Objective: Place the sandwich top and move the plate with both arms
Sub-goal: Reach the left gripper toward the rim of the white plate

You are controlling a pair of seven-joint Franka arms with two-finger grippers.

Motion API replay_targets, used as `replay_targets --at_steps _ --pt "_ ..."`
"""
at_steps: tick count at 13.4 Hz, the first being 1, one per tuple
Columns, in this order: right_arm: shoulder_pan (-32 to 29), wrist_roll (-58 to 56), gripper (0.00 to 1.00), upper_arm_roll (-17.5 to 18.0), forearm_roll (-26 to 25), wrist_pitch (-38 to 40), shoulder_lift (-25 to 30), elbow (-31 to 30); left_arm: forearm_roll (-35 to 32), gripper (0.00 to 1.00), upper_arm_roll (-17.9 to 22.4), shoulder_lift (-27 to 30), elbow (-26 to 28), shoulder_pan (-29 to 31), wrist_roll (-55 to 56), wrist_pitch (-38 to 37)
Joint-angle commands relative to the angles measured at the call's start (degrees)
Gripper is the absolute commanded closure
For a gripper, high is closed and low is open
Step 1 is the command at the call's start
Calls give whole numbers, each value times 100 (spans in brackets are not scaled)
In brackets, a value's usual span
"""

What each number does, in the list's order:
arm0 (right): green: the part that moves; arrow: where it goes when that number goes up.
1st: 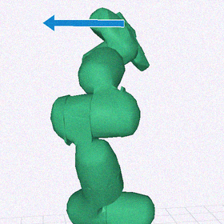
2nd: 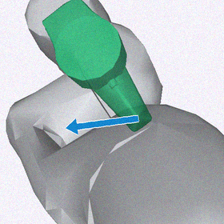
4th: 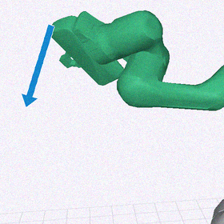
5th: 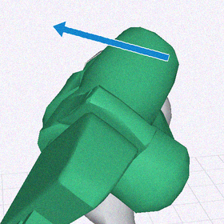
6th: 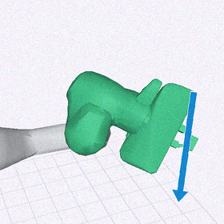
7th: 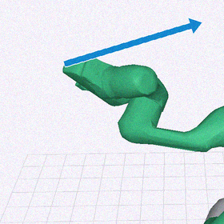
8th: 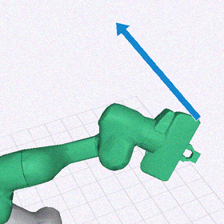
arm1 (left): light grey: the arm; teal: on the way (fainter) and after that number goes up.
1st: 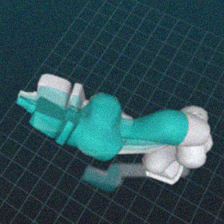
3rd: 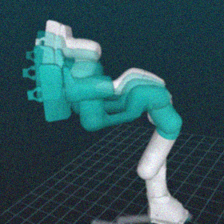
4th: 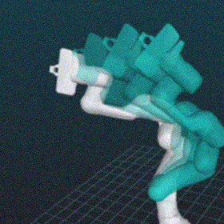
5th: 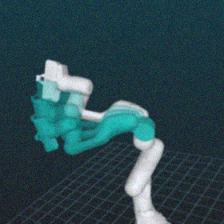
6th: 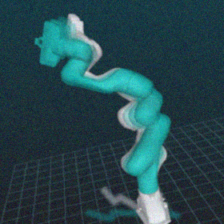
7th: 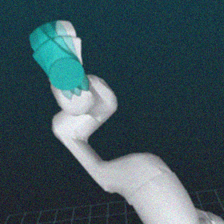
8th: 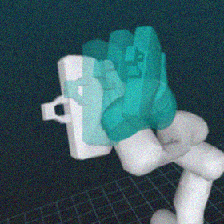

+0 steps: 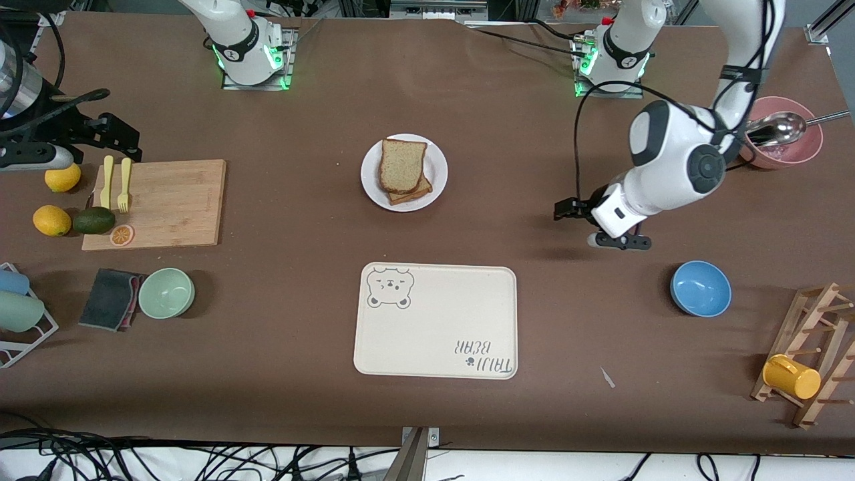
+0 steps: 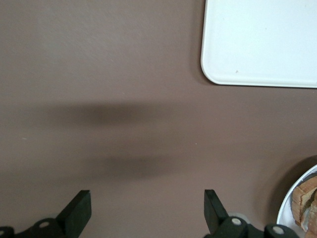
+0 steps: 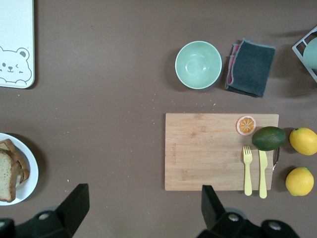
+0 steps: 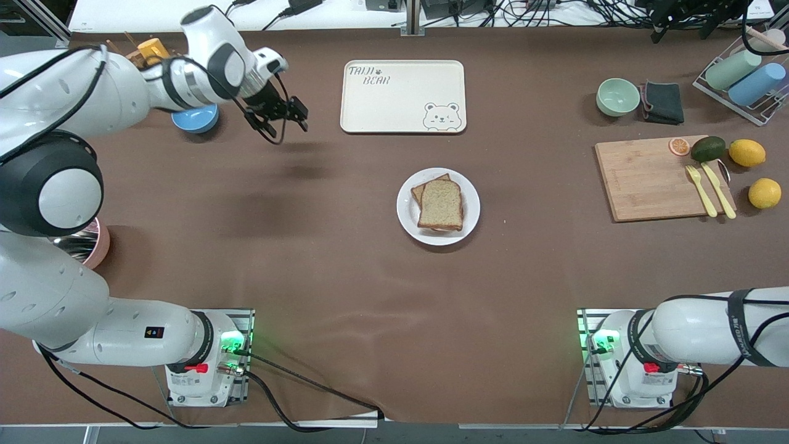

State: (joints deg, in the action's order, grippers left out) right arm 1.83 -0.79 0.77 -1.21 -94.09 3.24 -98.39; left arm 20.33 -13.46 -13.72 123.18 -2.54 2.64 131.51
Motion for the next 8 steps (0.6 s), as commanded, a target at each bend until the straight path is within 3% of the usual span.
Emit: replay_targets --at_steps 1,3,6,8 --pt "-86 -53 0 64 15 5 -34 75 531 0 -86 -60 207 -184 -115 357" --pt "-86 -53 0 64 15 5 -34 75 1172 0 -87 -227 215 -448 -124 575" --pt "-86 -53 0 64 15 5 -34 75 1393 0 -87 -535 215 -966 -132 1129" --pt "-77 -53 0 72 15 5 -34 83 2024 0 -87 -667 215 -1082 -315 1184"
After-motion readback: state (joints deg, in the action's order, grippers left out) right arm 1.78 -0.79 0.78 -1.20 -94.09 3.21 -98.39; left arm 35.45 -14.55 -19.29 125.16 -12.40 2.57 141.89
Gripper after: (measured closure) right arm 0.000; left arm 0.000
